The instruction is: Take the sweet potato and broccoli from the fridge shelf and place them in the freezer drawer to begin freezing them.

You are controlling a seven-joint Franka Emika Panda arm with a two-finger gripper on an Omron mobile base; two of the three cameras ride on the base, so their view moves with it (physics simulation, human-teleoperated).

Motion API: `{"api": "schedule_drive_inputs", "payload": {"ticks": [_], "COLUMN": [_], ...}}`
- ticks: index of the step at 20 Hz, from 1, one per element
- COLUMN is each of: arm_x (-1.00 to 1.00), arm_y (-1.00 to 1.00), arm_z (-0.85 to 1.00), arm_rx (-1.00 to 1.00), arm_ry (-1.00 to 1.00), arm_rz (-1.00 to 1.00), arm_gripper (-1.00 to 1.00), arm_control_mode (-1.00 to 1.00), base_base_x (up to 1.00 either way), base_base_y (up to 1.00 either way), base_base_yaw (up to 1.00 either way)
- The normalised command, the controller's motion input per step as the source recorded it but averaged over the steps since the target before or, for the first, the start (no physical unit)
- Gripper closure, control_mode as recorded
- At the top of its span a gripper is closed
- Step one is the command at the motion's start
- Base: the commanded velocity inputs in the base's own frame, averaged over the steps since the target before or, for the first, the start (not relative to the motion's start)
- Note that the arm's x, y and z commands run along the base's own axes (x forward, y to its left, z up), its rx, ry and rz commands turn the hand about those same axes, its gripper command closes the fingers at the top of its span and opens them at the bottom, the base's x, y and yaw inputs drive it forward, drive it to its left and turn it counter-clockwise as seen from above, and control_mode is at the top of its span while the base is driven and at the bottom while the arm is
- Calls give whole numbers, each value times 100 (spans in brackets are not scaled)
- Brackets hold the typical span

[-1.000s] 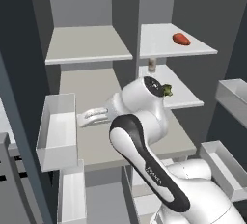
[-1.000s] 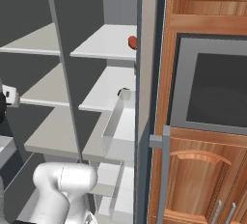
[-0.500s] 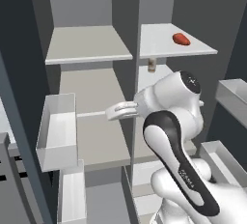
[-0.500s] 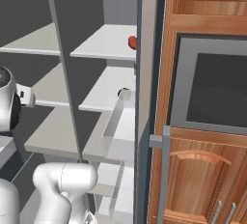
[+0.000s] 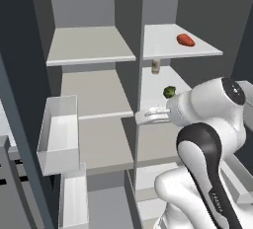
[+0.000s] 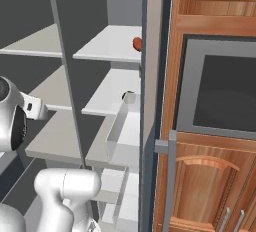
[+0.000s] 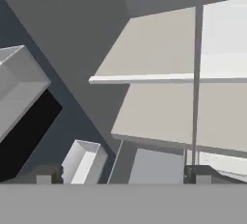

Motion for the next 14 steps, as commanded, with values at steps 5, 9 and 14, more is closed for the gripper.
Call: {"api": "schedule_drive_inputs", "payload": {"ticks": [5, 9, 14], "arm_x": [-48, -3, 27], "arm_y": [-78, -89, -94], "arm_z": [69, 60, 33], "arm_rx": [-11, -9, -6], "arm_ry": [-6, 0, 0], "arm_rz": [-26, -26, -13], "arm_gripper": [-100, -100, -100], "arm_control_mode": [-100, -100, -100], "base_base_x": [0, 0, 0], "base_base_y": [0, 0, 0], "base_base_yaw": [0, 0, 0]}}
